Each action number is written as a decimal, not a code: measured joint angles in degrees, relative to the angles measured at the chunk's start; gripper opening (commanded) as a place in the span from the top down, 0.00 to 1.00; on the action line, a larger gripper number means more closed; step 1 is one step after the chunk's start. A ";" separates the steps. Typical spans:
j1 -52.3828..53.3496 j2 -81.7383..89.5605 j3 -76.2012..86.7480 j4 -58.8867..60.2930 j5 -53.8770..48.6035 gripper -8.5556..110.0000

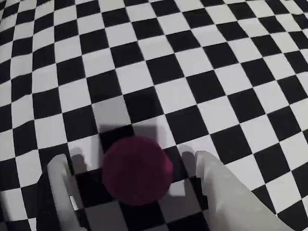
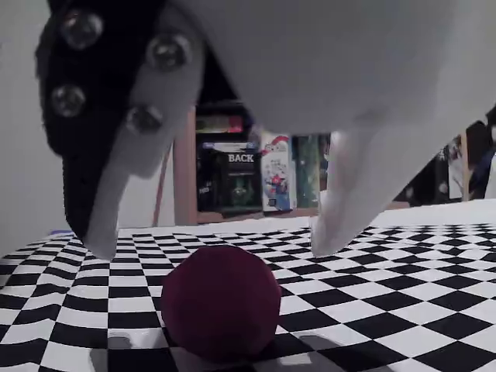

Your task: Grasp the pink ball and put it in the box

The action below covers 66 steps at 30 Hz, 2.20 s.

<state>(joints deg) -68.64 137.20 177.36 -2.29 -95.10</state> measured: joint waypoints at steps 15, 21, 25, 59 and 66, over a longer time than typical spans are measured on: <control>0.70 -1.14 0.00 -1.14 -0.35 0.67; 0.70 -3.78 -0.09 -3.16 -0.35 0.67; 0.70 -4.75 -0.09 -3.52 -0.35 0.67; 0.70 -14.24 -3.87 -5.27 -0.53 0.67; 0.70 -15.47 -4.22 -5.71 -0.53 0.67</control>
<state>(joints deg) -67.94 121.73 173.14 -8.00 -95.62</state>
